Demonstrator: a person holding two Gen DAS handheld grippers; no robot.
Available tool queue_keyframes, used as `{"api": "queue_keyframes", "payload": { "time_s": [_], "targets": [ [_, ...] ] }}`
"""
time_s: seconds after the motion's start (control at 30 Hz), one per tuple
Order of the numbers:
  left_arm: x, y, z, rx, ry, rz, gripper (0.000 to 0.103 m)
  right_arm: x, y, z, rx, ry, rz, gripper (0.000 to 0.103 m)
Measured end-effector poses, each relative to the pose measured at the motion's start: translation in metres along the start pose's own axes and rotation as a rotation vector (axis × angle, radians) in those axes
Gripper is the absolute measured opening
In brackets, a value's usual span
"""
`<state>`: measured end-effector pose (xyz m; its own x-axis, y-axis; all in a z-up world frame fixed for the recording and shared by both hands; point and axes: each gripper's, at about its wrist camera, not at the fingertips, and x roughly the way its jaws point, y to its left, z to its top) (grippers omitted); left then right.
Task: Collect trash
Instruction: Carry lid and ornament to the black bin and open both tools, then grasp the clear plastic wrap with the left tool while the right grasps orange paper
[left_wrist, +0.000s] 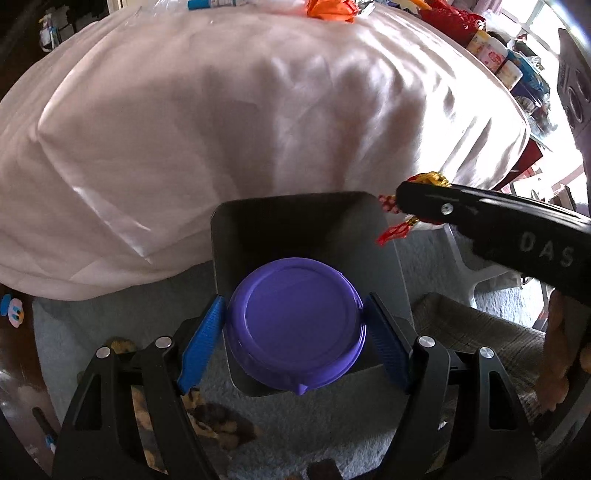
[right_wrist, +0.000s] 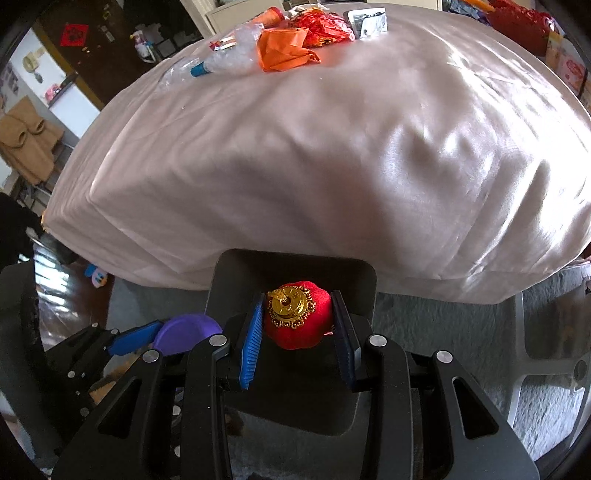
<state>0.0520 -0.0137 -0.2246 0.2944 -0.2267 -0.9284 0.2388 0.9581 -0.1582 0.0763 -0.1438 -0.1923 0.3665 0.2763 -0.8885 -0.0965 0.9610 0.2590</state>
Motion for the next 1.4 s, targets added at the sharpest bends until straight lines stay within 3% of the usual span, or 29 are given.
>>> {"api": "queue_keyframes", "payload": {
  "time_s": [0.1,0.13,0.2,0.37,0.5,0.87,1.07,1.4],
  "targets": [
    [0.002,0.003,0.002,-0.011,0.008,-0.007,0.073,-0.001,-0.001,0.003,0.009,0.005,0.016,0.041],
    [0.003,0.004,0.003,-0.014,0.009,-0.009,0.073,-0.002,-0.001,0.004,0.011,0.004,0.023,0.053],
    [0.004,0.005,0.004,-0.016,0.01,-0.014,0.076,-0.004,-0.001,0.005,0.011,-0.006,0.028,0.064],
    [-0.002,0.003,0.006,-0.004,-0.005,0.015,0.084,-0.011,-0.005,0.007,0.017,-0.034,0.004,0.064],
    [-0.011,0.007,0.008,-0.018,-0.024,0.031,0.085,-0.024,-0.013,0.013,0.04,-0.084,-0.029,0.073],
    [-0.047,0.007,0.019,-0.047,-0.103,0.034,0.085,-0.057,-0.026,0.03,0.101,-0.19,-0.028,0.073],
    [-0.067,0.011,0.036,-0.104,-0.136,0.023,0.085,-0.075,-0.004,0.054,0.073,-0.223,-0.027,0.073],
    [-0.091,0.024,0.079,-0.072,-0.187,0.128,0.085,-0.074,-0.013,0.09,0.056,-0.264,-0.045,0.073]
  ]
}}
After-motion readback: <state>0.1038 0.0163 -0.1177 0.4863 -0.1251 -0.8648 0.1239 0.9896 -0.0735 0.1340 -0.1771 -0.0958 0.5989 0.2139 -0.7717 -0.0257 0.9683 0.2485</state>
